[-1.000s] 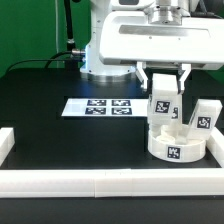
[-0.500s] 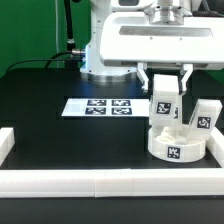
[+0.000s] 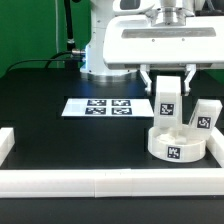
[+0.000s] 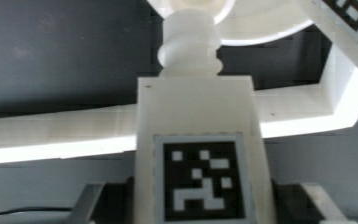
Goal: Assemble stool
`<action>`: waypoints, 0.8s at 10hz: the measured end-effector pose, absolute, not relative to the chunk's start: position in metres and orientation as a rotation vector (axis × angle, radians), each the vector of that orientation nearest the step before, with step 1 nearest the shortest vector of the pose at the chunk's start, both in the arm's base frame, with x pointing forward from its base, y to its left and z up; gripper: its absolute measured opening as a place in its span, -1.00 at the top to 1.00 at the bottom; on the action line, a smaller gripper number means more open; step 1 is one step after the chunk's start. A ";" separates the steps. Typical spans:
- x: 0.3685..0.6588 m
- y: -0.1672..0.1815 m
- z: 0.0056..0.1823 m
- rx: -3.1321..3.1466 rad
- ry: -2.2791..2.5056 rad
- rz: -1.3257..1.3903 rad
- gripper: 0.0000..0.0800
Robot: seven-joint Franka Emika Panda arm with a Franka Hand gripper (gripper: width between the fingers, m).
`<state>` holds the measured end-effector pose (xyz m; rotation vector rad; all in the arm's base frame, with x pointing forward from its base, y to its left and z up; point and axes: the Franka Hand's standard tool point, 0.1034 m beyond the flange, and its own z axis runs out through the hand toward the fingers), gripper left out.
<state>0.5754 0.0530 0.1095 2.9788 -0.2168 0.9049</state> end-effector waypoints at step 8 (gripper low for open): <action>0.569 0.058 0.092 2.984 -0.193 0.863 0.16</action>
Offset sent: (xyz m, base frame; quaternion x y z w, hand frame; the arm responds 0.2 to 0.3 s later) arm 0.0049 0.0023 -0.0045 -0.0062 0.0078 0.0110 0.9999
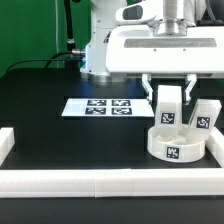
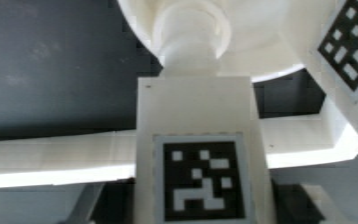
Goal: Assemble stool
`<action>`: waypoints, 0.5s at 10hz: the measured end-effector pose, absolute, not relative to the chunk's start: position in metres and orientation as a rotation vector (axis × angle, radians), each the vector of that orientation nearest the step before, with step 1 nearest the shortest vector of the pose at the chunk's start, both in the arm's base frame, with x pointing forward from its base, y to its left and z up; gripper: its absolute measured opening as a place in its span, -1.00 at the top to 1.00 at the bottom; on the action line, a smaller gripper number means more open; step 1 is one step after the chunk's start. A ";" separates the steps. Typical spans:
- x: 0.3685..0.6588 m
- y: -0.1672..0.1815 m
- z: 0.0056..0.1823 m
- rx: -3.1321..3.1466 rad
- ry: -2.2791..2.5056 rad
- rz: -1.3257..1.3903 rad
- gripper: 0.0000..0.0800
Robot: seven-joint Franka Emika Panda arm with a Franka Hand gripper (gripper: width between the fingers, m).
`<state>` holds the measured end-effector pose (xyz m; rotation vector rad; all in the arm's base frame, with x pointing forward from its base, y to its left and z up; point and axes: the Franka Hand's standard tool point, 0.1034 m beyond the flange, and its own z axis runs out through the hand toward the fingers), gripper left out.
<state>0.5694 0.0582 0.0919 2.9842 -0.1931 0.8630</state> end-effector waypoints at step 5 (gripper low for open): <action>0.566 0.067 0.086 2.989 -0.168 0.850 0.16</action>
Offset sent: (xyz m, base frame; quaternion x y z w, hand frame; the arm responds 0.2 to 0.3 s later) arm 0.0049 0.0034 -0.0011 -0.0143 0.0145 0.0111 0.9997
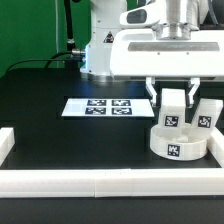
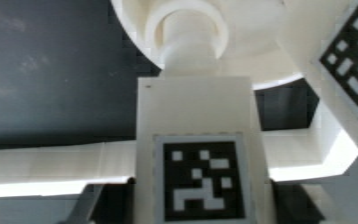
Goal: Assemble stool
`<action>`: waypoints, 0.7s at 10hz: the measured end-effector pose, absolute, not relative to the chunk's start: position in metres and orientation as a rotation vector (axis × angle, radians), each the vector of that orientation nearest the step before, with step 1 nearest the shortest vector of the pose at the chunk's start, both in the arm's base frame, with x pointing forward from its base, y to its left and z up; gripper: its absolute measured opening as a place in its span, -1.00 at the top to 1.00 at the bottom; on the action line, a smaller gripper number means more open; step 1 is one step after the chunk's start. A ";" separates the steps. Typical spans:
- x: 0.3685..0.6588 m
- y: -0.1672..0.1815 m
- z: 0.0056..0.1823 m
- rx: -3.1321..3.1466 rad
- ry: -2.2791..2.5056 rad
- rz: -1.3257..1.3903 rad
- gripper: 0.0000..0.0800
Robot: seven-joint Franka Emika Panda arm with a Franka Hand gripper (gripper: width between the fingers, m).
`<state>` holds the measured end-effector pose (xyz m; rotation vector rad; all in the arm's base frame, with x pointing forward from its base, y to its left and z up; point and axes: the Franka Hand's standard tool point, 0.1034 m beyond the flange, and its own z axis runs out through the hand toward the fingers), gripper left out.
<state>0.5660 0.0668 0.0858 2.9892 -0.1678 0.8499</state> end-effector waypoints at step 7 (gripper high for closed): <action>0.561 0.088 0.084 2.975 -0.223 0.876 0.15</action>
Offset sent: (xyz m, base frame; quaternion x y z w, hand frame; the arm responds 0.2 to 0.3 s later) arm -0.0089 0.0124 -0.0053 -0.0475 0.0404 -0.0010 0.9981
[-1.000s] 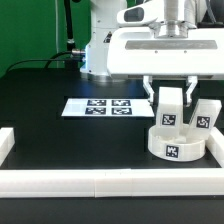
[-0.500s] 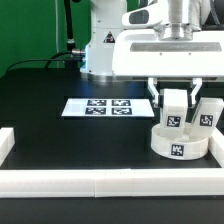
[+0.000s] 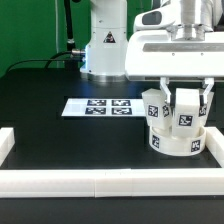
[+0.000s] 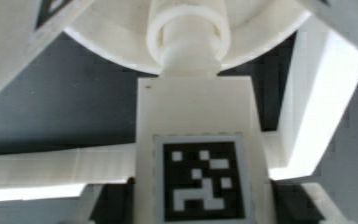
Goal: Assemble stool
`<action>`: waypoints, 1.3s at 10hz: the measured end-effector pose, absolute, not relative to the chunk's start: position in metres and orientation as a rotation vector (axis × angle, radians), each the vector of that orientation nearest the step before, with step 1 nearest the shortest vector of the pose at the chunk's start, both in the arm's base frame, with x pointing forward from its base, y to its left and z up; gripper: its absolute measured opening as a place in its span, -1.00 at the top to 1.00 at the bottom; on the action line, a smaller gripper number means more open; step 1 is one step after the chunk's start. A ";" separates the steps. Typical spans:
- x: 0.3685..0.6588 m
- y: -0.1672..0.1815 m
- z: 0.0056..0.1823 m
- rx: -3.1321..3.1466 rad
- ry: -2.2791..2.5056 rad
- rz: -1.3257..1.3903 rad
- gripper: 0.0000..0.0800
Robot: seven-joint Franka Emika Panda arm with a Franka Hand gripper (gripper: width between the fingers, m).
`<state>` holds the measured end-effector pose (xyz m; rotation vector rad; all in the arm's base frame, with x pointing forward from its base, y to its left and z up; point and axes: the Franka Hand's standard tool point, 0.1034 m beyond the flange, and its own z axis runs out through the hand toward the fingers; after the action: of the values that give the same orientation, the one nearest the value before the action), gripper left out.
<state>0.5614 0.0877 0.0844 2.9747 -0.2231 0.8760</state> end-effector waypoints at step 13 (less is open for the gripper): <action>0.572 0.056 0.102 2.969 -0.083 0.826 -0.62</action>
Offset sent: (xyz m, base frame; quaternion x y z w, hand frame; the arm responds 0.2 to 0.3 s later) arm 0.0000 0.0000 0.0000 0.0000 0.0000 0.0000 1.0000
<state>0.5716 0.0558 0.1024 2.9690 -0.0834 0.8255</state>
